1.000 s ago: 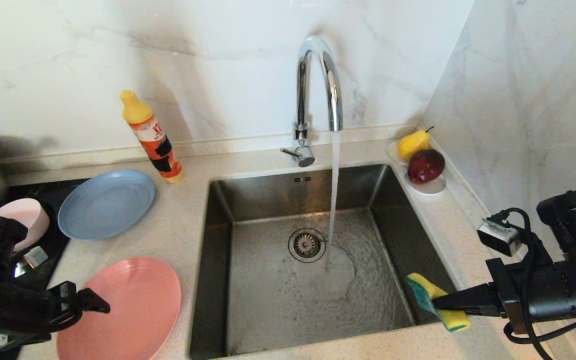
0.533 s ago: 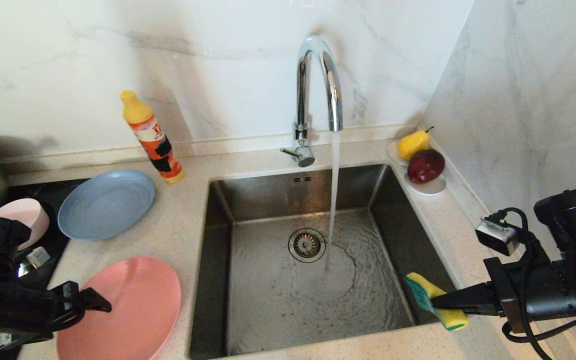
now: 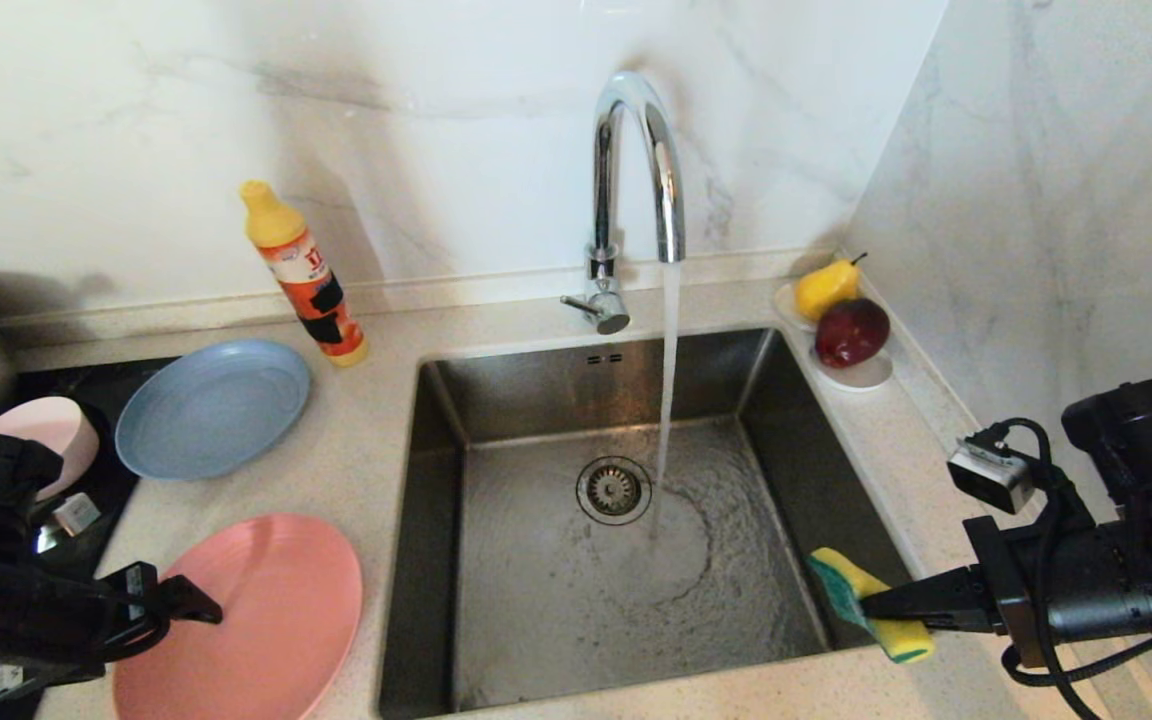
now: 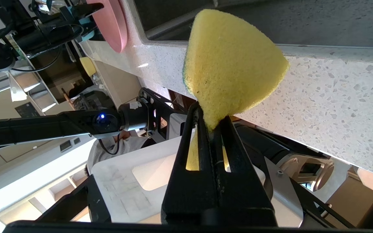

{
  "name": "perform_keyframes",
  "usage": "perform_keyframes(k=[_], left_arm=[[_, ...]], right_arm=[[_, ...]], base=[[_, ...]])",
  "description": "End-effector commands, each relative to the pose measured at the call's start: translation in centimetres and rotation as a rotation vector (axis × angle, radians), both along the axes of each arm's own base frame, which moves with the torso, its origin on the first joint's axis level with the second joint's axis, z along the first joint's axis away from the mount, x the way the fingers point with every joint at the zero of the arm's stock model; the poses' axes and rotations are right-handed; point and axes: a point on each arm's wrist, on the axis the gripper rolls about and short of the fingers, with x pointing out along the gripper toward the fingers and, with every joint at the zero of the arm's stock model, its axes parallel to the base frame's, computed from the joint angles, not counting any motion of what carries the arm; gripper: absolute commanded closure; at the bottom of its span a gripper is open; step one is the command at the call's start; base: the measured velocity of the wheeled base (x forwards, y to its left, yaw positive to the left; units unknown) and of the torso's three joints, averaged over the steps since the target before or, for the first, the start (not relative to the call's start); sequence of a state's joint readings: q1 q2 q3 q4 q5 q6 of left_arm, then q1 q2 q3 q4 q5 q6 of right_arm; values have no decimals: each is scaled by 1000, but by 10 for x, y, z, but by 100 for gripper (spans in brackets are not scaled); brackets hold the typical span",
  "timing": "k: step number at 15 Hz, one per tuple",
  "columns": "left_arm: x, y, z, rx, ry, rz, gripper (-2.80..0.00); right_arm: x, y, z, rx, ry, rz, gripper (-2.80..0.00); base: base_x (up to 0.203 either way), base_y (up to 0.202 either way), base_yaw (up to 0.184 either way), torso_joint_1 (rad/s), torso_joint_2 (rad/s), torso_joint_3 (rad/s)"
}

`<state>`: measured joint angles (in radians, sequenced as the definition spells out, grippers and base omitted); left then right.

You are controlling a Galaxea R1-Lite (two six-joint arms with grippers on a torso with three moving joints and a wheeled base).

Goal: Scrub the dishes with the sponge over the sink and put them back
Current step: Wash the plate

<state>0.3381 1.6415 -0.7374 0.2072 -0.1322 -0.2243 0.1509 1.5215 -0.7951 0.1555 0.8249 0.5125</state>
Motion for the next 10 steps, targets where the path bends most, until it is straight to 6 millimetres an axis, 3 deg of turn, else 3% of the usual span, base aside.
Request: perform_keyframes(k=[1,10], left_arm=[[0,0,1,3,-3,1,0],[-11,1,-2,9,5,0,0]], right_arm=[[0,0,-1,4,8,1,0],[2,0,-1,5,8,2,0]], base=[[0,0,0,0,0,0],[0,0,0,0,0,0]])
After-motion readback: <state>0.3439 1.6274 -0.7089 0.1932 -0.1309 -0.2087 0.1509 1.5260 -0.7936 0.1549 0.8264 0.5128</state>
